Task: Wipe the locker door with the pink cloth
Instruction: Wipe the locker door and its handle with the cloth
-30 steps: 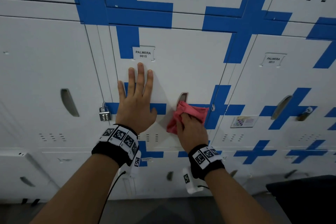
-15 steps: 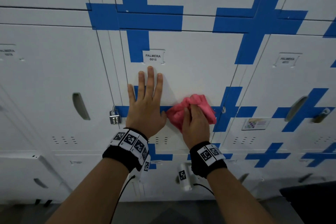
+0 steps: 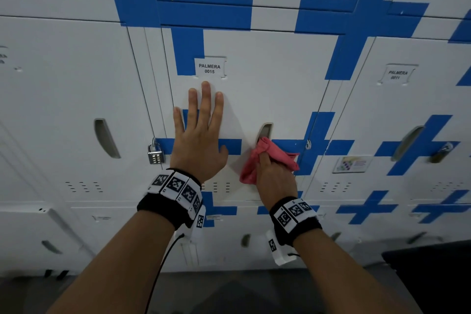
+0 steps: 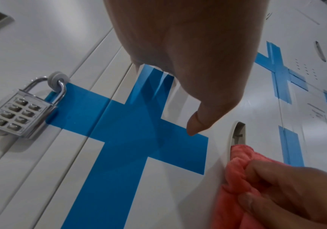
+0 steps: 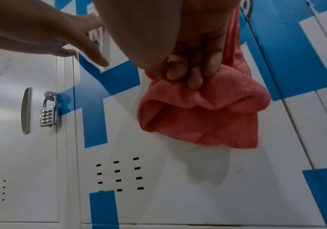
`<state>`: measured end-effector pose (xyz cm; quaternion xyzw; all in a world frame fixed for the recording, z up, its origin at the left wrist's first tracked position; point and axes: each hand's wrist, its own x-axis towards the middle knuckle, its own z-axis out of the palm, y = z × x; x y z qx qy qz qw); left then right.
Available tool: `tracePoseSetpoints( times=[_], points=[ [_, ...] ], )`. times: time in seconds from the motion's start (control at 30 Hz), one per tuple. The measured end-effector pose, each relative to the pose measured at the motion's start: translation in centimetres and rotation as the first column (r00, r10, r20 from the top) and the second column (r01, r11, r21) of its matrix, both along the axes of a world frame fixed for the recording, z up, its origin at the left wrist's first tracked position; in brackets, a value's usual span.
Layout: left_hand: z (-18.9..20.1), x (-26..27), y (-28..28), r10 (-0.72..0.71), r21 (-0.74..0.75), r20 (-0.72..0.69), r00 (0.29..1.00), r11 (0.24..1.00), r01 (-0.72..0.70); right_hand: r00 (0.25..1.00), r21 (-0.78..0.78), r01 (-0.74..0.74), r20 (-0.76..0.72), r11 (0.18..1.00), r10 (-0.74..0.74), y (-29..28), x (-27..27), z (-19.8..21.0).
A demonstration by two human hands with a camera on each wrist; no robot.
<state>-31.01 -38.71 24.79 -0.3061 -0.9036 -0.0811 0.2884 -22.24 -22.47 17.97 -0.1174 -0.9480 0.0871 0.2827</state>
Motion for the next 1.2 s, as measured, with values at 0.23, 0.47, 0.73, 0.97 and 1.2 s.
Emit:
tracePoseSetpoints(
  times=[0.23,0.47,0.73,0.97,1.2],
  points=[
    [0.4,0.6,0.0,-0.003,0.014,0.004,1.0,1.0,0.003,0.997,-0.104,-0.013,0.078,0.994,0.021,-0.2,1.1,0.6],
    [0.4,1.5,1.1,-0.142,-0.023,-0.105,0.984,0.99,0.14,0.98,-0.522,-0.166,-0.178,0.837,0.084,0.1,3.6,1.3],
    [-1.2,0.3,2.6,-0.1,-0.067,-0.082,0.992,0.993,0.095,0.962,-0.339,-0.101,-0.273,0.935,0.006,0.0,-1.1,4.2],
    [-1.6,0.2,2.6,-0.109,-0.075,-0.096,0.989,0.992,0.102,0.961,-0.342,-0.075,-0.276,0.937,-0.024,-1.1,-1.6,2.0],
    [-0.7,0.6,1.9,-0.067,-0.167,-0.077,0.995,0.984,0.054,0.999,-0.234,-0.016,0.037,0.972,0.026,0.3,-0.2,0.5]
  ],
)
